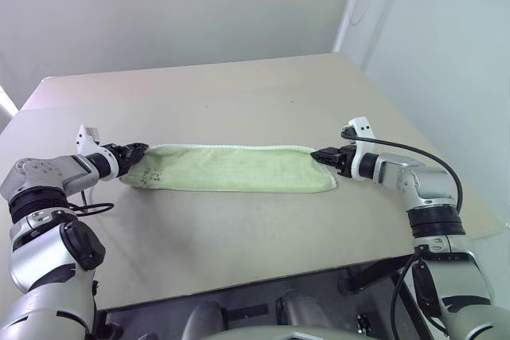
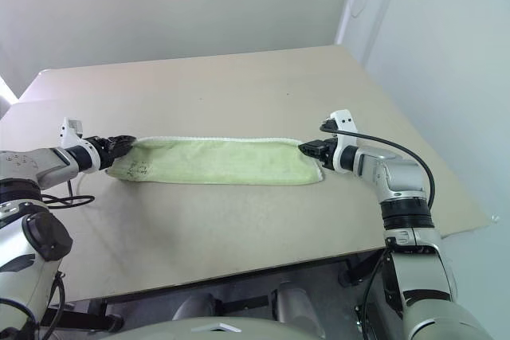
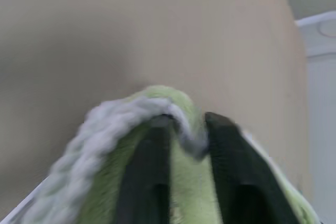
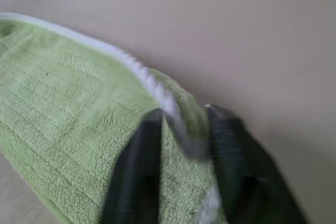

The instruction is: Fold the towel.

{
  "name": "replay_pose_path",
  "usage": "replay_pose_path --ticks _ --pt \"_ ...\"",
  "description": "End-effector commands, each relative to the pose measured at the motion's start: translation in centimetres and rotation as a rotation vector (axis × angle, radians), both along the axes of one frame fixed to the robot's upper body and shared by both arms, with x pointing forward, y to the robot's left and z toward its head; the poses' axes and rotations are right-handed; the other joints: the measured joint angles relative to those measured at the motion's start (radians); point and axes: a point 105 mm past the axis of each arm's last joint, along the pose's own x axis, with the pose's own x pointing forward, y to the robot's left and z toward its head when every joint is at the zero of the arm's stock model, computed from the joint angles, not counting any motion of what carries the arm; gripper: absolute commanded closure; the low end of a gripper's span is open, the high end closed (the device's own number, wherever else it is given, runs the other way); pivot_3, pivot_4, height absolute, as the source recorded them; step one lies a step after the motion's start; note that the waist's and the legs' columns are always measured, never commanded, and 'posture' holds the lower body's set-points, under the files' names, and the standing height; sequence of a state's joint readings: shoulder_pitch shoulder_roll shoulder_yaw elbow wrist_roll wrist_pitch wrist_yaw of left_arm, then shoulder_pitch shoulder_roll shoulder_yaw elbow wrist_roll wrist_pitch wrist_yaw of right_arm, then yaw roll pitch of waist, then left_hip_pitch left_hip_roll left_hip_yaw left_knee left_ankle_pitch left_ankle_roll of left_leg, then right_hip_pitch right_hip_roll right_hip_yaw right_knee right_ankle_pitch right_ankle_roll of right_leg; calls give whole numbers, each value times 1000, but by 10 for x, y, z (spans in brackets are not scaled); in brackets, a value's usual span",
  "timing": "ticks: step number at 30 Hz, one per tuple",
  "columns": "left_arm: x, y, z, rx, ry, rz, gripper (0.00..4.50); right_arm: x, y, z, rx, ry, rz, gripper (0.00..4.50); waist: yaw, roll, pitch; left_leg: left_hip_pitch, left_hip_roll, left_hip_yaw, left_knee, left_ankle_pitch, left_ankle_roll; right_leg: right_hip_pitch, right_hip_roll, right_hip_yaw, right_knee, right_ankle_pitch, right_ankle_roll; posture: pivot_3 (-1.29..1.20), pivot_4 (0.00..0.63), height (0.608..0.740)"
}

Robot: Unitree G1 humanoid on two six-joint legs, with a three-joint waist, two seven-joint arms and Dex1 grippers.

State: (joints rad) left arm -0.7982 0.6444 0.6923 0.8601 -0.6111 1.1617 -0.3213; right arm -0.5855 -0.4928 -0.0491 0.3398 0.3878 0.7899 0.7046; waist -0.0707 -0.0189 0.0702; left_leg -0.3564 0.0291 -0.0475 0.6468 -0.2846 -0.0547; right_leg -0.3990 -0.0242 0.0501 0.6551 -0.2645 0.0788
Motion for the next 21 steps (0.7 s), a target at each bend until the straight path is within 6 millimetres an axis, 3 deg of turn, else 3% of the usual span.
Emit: replay_pose_path --ticks 1,4,6,9,13,17,21 --pt "2 9 24 14 -105 11 1929 7 7 18 5 -73 18 1664 -1 0 0 0 0 0 0 0 0 0 0 0 0 0 0 0 0 740" --pt "-3 16 26 32 -120 25 850 9 6 24 37 -90 2 607 -1 0 0 0 0 0 0 0 0 0 0 0 0 0 0 0 0 740" --pt "-6 21 29 54 -142 35 147 9 4 31 84 -96 -17 594 0 0 0 0 0 0 0 0 0 0 0 0 0 0 0 0 0 740" --pt "-13 22 35 120 -182 -4 147 5 2 40 180 -61 -25 594 1 0 0 0 0 0 0 0 0 0 0 0 0 0 0 0 0 740" --pt "-28 0 44 362 -288 -184 147 -12 -1 51 325 40 -1 594 3 0 0 0 0 -1 -1 0 0 0 -1 0 0 0 0 0 0 740" --pt "-35 -11 51 546 -431 -257 147 -29 -7 56 466 147 -14 594 10 0 0 0 0 0 0 0 0 0 -1 0 0 0 -1 0 0 740" --pt "-52 -50 36 626 -491 -525 147 -51 -14 48 607 292 -48 594 15 1 0 1 0 0 0 0 0 1 0 0 0 -2 -4 0 0 740"
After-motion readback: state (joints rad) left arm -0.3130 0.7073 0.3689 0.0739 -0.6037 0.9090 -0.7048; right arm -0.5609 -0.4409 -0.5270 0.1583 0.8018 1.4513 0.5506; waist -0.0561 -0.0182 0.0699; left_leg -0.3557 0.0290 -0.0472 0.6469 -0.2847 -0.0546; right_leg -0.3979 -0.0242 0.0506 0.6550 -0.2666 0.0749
